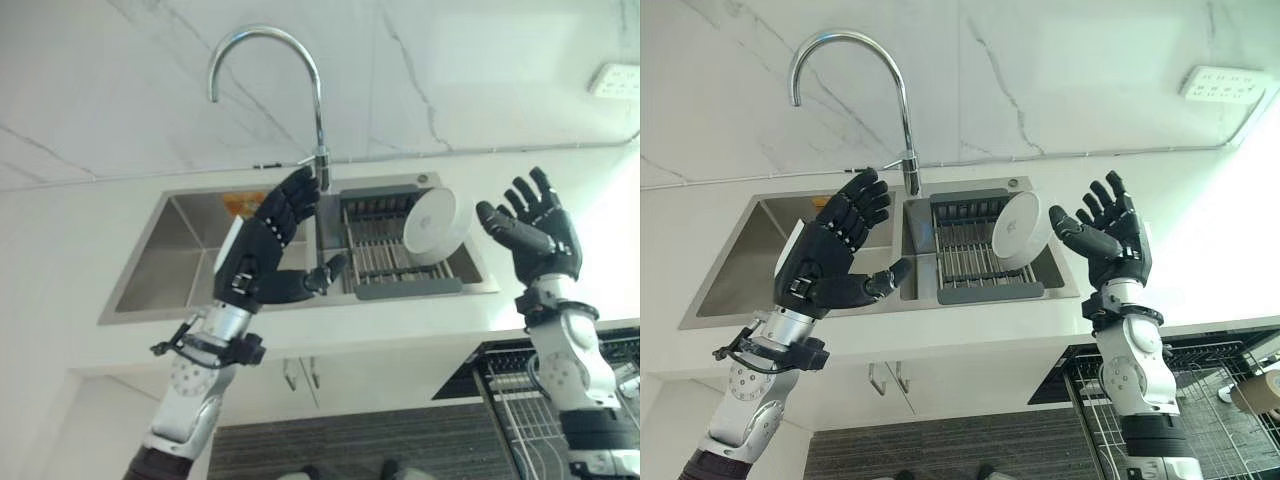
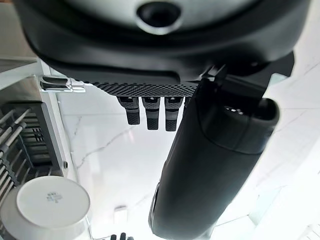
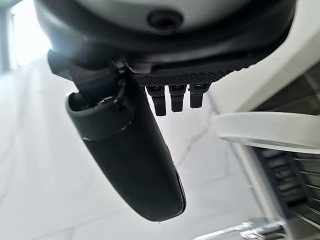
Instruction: Place the dishes in the dishwasher.
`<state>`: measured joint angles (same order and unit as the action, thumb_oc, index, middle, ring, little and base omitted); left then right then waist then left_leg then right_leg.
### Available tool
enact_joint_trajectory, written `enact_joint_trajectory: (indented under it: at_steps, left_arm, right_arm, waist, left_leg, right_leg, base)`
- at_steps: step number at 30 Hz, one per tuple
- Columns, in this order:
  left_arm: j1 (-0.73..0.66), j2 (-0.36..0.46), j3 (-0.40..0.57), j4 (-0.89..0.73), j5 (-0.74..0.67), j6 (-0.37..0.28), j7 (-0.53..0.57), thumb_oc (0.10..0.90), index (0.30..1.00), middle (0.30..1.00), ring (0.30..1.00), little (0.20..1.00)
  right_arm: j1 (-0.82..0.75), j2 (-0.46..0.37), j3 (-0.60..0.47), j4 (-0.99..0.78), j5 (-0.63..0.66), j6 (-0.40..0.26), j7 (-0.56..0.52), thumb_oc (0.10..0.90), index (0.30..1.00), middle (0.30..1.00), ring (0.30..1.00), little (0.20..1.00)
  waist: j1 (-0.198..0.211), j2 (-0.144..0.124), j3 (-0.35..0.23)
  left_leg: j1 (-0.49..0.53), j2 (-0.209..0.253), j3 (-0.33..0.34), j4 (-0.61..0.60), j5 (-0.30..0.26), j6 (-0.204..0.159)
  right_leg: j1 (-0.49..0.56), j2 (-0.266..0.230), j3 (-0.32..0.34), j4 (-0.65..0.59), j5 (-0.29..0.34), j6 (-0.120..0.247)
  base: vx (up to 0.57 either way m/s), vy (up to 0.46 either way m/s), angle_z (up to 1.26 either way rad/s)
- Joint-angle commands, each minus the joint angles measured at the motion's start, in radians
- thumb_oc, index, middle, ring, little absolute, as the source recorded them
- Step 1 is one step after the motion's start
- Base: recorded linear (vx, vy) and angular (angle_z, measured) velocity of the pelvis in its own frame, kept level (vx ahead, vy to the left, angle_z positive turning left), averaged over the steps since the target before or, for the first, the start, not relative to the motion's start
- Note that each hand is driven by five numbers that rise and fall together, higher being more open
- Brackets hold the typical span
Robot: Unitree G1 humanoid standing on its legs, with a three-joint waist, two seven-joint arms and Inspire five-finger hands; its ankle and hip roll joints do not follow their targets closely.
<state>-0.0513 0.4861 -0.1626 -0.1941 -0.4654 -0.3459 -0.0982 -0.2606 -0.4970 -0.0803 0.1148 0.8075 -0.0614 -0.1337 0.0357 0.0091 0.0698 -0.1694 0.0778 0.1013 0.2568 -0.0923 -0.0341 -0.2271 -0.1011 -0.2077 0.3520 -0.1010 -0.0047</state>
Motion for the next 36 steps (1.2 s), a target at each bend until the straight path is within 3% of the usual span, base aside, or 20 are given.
enact_joint_trajectory:
  at_steps: [1,14,23,36]
  left_arm:
    - [-0.076,0.022,0.007,-0.036,-0.036,-0.069,0.008,0.8,0.9,0.9,0.9,0.9]
    - [-0.087,0.041,0.002,-0.019,-0.05,-0.075,0.02,0.8,0.9,0.9,0.9,0.9]
    - [-0.094,0.052,-0.001,-0.015,-0.061,-0.068,0.02,0.8,0.9,0.9,0.9,0.9]
    - [-0.105,0.066,-0.001,-0.009,-0.074,-0.065,0.034,0.8,0.9,0.9,0.9,0.9]
  right_arm:
    - [-0.117,-0.067,-0.05,-0.03,0.007,-0.098,-0.004,0.8,0.9,0.9,0.9,0.9]
    - [-0.141,-0.09,-0.051,0.093,0.013,-0.086,-0.014,0.8,0.9,0.9,0.9,0.9]
    - [-0.15,-0.085,-0.035,0.157,0.098,-0.025,0.029,0.8,0.9,0.9,0.9,0.9]
    - [-0.202,-0.11,-0.005,0.244,0.126,0.058,0.048,0.8,0.9,0.9,0.9,0.9]
  waist:
    - [0.004,-0.02,-0.075]
    - [0.009,-0.015,-0.069]
    - [0.017,-0.017,-0.068]
    - [0.03,-0.021,-0.068]
  left_leg:
    - [0.026,0.033,0.011,0.043,-0.12,-0.02]
    - [0.031,0.031,0.008,0.043,-0.126,-0.019]
    - [0.037,0.018,-0.005,0.043,-0.128,-0.012]
    - [0.035,0.017,-0.009,0.043,-0.127,-0.017]
  right_leg:
    - [0.063,-0.021,0.004,-0.052,-0.073,0.083]
    - [0.067,-0.033,-0.003,-0.052,-0.069,0.088]
    - [0.076,-0.03,0.004,-0.052,-0.072,0.087]
    - [0.081,-0.038,-0.008,-0.052,-0.073,0.088]
  base:
    - [0.01,0.039,0.08]
    - [0.0,0.007,0.0]
    - [0.0,0.0,0.0]
    - [0.0,0.011,0.03]
